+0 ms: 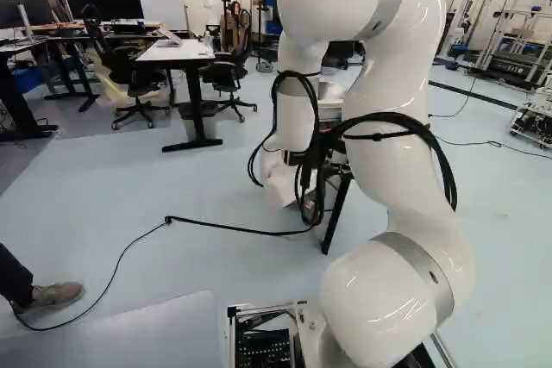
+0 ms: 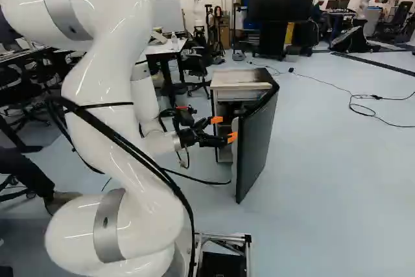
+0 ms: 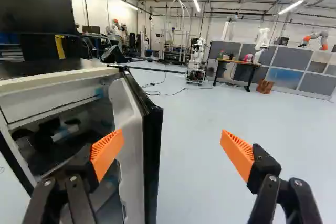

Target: Open the fridge door

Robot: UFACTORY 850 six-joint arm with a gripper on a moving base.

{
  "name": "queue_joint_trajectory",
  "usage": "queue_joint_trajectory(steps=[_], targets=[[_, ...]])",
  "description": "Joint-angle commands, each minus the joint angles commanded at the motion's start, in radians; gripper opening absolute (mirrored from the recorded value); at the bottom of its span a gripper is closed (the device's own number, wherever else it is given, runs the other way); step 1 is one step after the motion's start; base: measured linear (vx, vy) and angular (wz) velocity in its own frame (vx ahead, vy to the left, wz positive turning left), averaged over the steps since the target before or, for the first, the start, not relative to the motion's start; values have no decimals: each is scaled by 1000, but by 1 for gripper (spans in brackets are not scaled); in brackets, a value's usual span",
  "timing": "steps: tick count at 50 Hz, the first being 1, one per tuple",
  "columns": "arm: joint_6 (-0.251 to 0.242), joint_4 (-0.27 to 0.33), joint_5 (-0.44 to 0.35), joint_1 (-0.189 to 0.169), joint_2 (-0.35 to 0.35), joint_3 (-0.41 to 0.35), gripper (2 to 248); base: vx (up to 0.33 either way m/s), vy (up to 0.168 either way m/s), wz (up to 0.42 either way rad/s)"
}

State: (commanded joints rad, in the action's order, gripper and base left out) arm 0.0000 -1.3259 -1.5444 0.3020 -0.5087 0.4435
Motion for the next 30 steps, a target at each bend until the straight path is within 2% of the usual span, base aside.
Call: queue_joint_trajectory(steps=[17, 30], targets=[[0, 4, -5, -17, -52, 105, 247, 0, 0, 0], [0, 4, 12, -66, -95, 190, 247, 0, 0, 0]])
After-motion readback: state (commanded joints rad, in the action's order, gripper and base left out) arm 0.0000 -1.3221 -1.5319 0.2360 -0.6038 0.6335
